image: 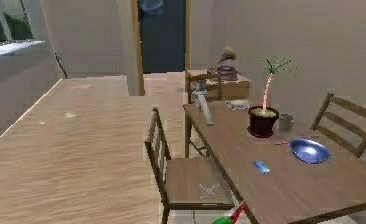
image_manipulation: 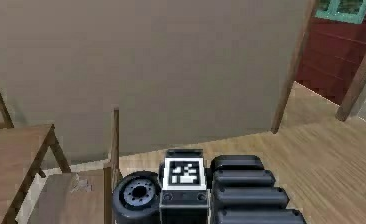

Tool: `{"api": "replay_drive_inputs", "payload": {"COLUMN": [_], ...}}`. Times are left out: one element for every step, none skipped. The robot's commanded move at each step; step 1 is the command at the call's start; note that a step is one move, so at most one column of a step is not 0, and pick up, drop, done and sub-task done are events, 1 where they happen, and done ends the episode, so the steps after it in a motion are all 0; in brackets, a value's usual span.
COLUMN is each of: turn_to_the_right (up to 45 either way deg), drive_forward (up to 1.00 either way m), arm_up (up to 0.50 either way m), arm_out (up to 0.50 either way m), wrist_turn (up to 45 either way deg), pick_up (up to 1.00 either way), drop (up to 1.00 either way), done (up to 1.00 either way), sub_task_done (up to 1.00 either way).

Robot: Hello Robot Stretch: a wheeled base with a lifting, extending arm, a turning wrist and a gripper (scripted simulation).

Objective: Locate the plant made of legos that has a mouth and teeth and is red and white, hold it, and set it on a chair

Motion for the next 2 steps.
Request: {"api": "replay_drive_inputs", "payload": {"turn_to_the_right": [-39.0,0.0], "drive_forward": [0.0,0.05], "arm_up": [0.0,0.0], "arm_out": [0.0,0.0], "wrist_turn": [0.0,0.0], "pick_up": [0.0,0.0], "drop": [0.0,0.0], "done": [0.0,0.0], "sub_task_done": [0.0,0.0]}}
